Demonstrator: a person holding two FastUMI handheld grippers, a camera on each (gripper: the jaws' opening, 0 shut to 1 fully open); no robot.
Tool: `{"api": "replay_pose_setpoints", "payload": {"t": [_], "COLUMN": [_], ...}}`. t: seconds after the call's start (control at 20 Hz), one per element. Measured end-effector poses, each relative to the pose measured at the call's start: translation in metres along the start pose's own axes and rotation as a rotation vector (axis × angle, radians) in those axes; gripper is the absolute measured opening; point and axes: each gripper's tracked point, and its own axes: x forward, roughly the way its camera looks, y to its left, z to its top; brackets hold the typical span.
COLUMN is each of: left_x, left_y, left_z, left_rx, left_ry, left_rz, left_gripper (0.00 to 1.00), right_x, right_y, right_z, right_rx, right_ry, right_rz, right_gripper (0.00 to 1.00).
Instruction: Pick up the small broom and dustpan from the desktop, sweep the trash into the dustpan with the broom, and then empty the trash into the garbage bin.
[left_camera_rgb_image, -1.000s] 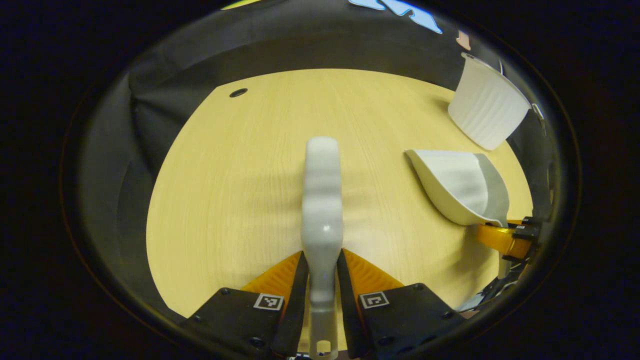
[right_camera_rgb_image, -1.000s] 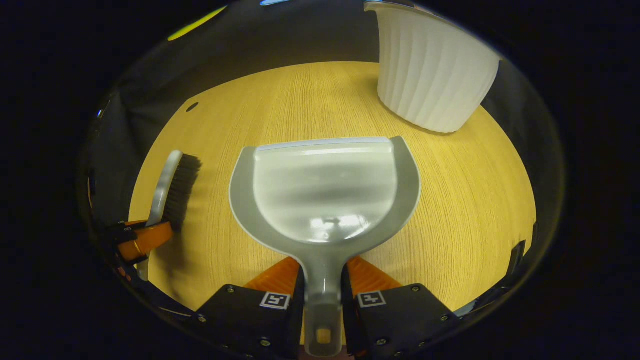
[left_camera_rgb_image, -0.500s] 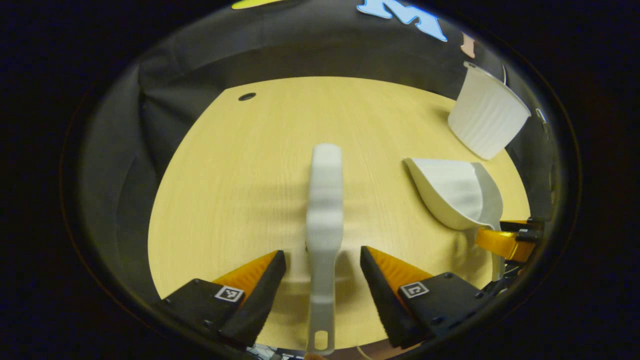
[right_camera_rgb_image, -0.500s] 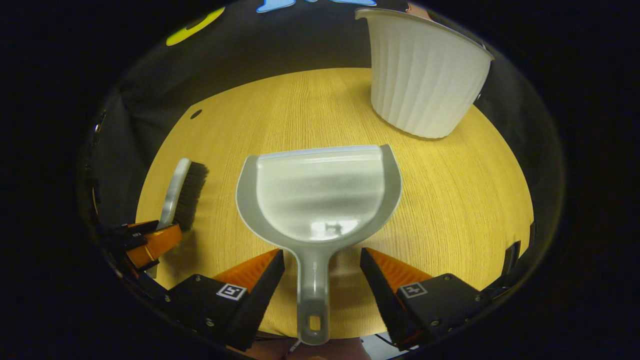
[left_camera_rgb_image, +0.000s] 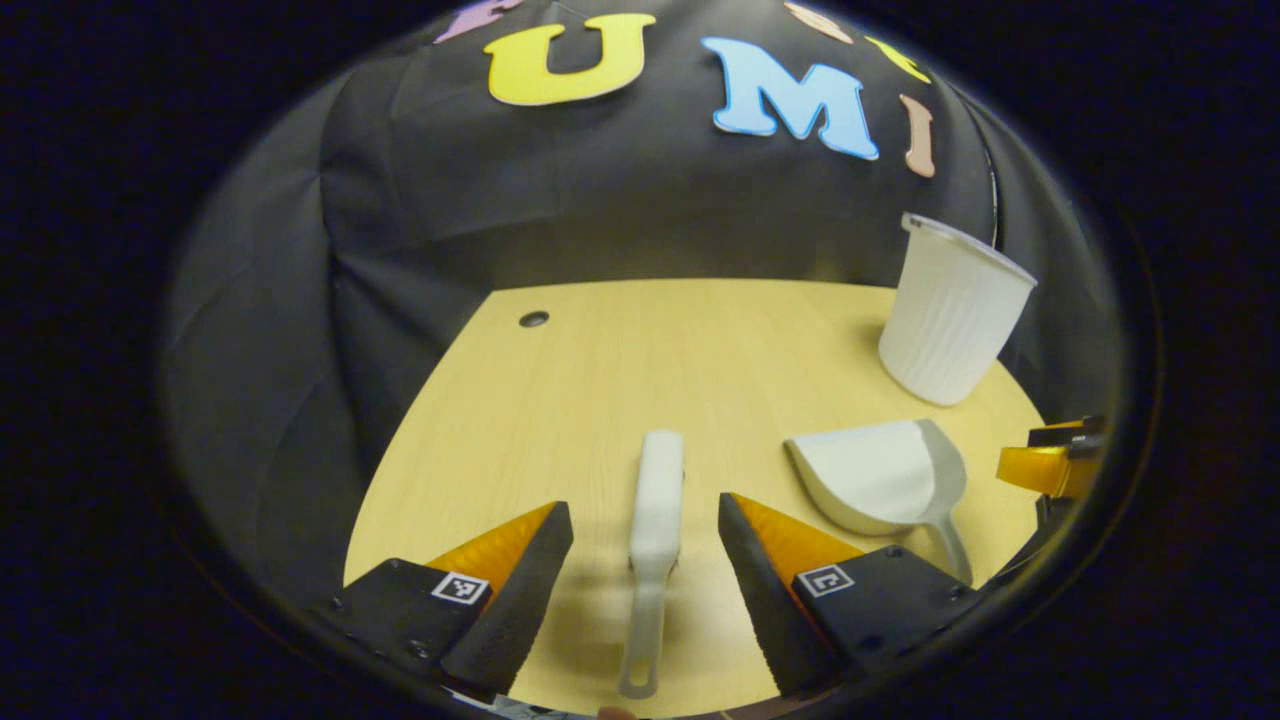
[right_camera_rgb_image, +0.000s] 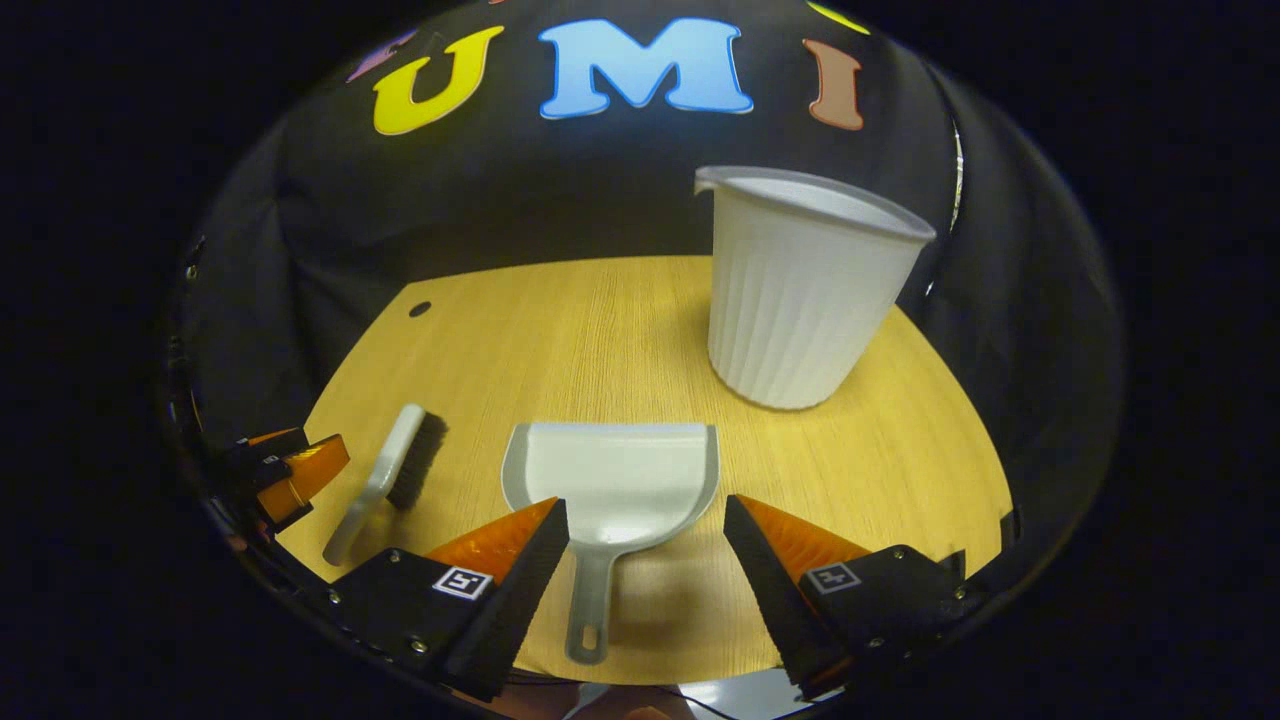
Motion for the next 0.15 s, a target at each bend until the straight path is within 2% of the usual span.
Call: {"api": "replay_pose_setpoints", "payload": {"t": [0.15], "left_x": [-0.021], "left_y": [0.000], "left_z": [0.048], "left_rx": [-0.054], "left_ry": [-0.151], "left_rz": [0.008], "left_gripper": [0.96], "right_x": [-0.023], "right_y": [-0.010], "right_z": [0.038], "right_rx": [-0.046], "right_ry": [-0.185], "right_rz": [-0.004], "right_gripper": [0.98]}}
